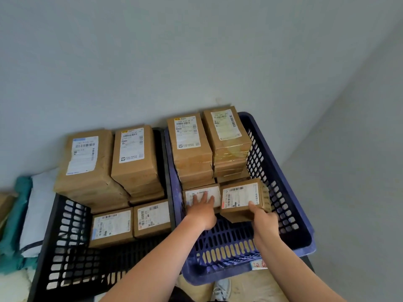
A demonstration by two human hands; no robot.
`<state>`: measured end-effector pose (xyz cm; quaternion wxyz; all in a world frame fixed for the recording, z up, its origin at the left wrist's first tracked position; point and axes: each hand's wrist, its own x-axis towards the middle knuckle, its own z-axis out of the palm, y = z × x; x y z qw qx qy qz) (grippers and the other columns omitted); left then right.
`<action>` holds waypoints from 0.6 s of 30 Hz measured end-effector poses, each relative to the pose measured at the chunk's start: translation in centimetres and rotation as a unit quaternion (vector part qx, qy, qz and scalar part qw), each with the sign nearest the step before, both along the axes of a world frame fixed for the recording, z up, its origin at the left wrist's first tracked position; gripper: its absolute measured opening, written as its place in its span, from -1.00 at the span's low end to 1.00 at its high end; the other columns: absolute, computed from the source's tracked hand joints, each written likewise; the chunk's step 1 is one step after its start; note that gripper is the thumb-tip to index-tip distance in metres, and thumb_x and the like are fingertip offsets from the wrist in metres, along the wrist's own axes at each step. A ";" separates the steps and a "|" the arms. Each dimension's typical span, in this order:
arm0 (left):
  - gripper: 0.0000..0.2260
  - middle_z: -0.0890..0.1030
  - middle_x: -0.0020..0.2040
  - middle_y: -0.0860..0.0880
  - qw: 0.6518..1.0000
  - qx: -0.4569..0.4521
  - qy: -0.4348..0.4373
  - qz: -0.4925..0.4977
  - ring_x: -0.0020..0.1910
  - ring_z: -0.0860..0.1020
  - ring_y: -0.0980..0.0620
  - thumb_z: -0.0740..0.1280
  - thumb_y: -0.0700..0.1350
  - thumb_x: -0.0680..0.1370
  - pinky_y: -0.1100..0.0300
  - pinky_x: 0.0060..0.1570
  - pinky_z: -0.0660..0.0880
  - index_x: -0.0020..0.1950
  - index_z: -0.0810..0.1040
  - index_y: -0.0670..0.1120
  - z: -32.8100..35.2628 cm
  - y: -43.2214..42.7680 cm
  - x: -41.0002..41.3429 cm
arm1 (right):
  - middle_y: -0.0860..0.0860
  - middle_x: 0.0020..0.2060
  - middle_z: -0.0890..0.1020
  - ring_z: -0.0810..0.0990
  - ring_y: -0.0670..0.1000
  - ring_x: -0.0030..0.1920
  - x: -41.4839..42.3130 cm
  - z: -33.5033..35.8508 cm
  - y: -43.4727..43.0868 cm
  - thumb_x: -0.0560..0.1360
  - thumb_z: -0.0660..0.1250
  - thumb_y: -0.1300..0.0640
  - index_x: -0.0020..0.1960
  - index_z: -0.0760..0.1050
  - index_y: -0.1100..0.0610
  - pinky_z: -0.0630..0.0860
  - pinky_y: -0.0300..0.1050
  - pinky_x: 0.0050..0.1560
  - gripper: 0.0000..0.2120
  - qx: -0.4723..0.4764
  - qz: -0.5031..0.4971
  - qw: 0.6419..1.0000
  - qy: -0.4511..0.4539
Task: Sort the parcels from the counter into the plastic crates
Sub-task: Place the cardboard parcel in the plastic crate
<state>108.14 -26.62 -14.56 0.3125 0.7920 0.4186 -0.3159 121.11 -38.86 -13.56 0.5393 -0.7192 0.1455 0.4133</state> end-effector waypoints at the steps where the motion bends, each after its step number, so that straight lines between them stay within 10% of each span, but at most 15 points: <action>1: -0.32 -0.28 0.71 -0.02 1.000 0.008 0.001 -0.004 0.68 -0.25 -0.26 0.17 -0.15 0.73 -0.30 0.63 -0.06 0.73 -0.16 0.01 -0.1 -0.1 0.0 | 0.16 0.23 0.64 0.62 0.19 0.24 0.3 -0.2 0.1 0.57 0.47 0.24 0.39 0.38 0.24 0.51 0.14 0.37 -0.55 0.009 -0.001 1.000 0.014; 13: -0.07 -0.29 0.70 -0.15 0.999 0.022 -0.029 -0.028 0.64 -0.24 -0.42 0.27 0.24 0.67 -0.39 0.55 0.14 0.58 -0.52 0.22 -0.5 -1.1 0.4 | 0.17 0.10 0.60 0.47 0.27 0.34 4.3 0.0 -1.0 0.65 0.31 0.31 0.39 0.42 0.19 0.33 0.28 0.49 -0.67 0.025 0.084 0.990 0.114; 18: -0.04 -0.35 0.68 -0.14 0.999 0.015 -0.002 -0.044 0.64 -0.26 -0.41 0.27 0.28 0.65 -0.37 0.59 -0.02 0.64 -0.47 0.08 -0.7 -0.8 0.4 | 0.25 0.49 0.43 0.32 0.34 0.55 4.6 -0.9 -0.4 0.68 0.26 0.27 0.54 0.34 0.12 0.19 0.37 0.56 -0.56 0.044 0.023 0.986 0.157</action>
